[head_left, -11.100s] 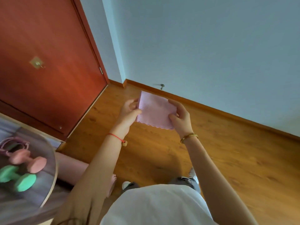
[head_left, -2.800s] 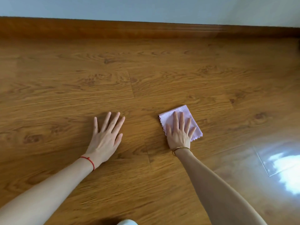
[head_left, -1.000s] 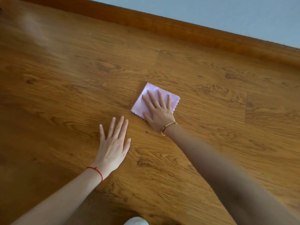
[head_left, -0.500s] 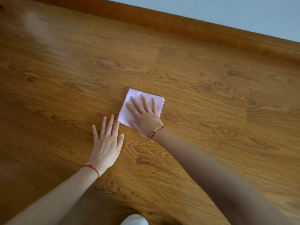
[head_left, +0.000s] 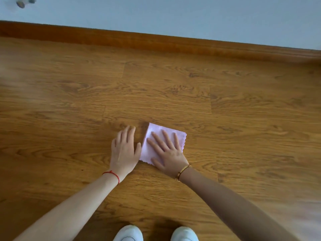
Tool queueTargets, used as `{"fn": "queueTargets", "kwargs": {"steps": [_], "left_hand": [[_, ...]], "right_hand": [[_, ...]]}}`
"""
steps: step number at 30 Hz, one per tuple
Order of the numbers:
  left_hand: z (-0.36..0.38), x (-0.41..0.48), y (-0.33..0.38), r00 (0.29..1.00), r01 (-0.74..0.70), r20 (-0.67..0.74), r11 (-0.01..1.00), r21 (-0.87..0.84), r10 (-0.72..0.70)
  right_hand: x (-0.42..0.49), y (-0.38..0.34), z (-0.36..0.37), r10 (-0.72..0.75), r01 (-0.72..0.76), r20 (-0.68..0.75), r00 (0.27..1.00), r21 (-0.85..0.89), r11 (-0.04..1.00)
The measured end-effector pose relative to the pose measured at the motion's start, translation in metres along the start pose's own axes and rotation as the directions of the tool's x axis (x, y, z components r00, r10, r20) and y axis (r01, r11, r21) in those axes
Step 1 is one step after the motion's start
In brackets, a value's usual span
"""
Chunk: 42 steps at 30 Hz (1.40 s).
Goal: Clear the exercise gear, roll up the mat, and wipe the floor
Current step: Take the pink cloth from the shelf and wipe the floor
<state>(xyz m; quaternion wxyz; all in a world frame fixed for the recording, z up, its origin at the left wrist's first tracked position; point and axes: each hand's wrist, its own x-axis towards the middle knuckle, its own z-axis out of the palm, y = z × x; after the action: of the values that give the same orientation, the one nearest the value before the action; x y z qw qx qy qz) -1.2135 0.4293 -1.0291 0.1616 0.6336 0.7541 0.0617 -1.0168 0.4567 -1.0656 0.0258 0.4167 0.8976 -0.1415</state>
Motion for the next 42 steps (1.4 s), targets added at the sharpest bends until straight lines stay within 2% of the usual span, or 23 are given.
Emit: {"fn": "queueTargets", "kwargs": {"steps": [4, 8, 12, 16, 17, 18, 21, 22, 24, 28, 31, 35, 38, 42], "left_hand": [[0.014, 0.003, 0.036, 0.979, -0.196, 0.067, 0.98, 0.03, 0.194], [0.03, 0.005, 0.081, 0.916, -0.39, 0.105, 0.921, 0.005, 0.387], [0.047, -0.003, 0.128, 0.869, -0.476, 0.117, 0.877, -0.068, 0.48], [0.061, -0.015, 0.166, 0.816, -0.554, 0.114, 0.823, -0.127, 0.567], [0.063, -0.017, 0.175, 0.807, -0.564, 0.115, 0.814, -0.136, 0.579], [0.066, -0.018, 0.183, 0.804, -0.568, 0.117, 0.811, -0.143, 0.584], [0.073, -0.017, 0.205, 0.817, -0.538, 0.129, 0.824, -0.18, 0.562], [0.075, -0.015, 0.211, 0.822, -0.525, 0.135, 0.828, -0.195, 0.553], [0.079, -0.01, 0.223, 0.826, -0.5, 0.16, 0.834, -0.232, 0.54], [0.079, 0.005, 0.235, 0.846, -0.425, 0.192, 0.847, -0.318, 0.497], [0.076, 0.014, 0.238, 0.853, -0.394, 0.204, 0.849, -0.353, 0.48], [0.069, 0.027, 0.241, 0.878, -0.276, 0.244, 0.851, -0.446, 0.412], [0.055, 0.046, 0.236, 0.925, -0.175, 0.205, 0.838, -0.516, 0.319], [0.025, 0.075, 0.222, 0.955, -0.096, 0.18, 0.819, -0.565, 0.236]], "right_hand": [[-0.044, 0.045, -0.01, 0.219, -0.22, 0.021, 0.975, 0.006, 0.976], [-0.087, 0.082, -0.019, 0.456, -0.458, 0.042, 0.889, 0.026, 0.889], [-0.128, 0.106, -0.021, 0.618, -0.618, 0.029, 0.786, 0.073, 0.783], [-0.173, 0.126, -0.027, 0.71, -0.694, -0.039, 0.703, 0.18, 0.697], [-0.184, 0.129, -0.03, 0.75, -0.714, -0.1, 0.653, 0.247, 0.655], [-0.194, 0.133, -0.032, 0.81, -0.746, -0.163, 0.564, 0.319, 0.584], [-0.216, 0.144, -0.034, 0.937, -0.832, -0.263, 0.231, 0.446, 0.33], [-0.22, 0.149, -0.035, 0.959, -0.848, -0.238, 0.155, 0.465, 0.252], [-0.226, 0.159, -0.033, 0.986, -0.865, -0.147, 0.082, 0.481, 0.143], [-0.218, 0.171, -0.038, 0.995, -0.826, -0.078, 0.066, 0.556, 0.099], [-0.202, 0.175, -0.046, 0.994, -0.775, -0.083, 0.077, 0.622, 0.111], [-0.171, 0.17, -0.064, 0.993, -0.566, -0.065, 0.095, 0.818, 0.107], [-0.139, 0.175, -0.08, 0.989, -0.433, -0.038, 0.143, 0.896, 0.097], [-0.098, 0.189, -0.104, 0.968, -0.325, -0.036, 0.249, 0.938, 0.118]]}}
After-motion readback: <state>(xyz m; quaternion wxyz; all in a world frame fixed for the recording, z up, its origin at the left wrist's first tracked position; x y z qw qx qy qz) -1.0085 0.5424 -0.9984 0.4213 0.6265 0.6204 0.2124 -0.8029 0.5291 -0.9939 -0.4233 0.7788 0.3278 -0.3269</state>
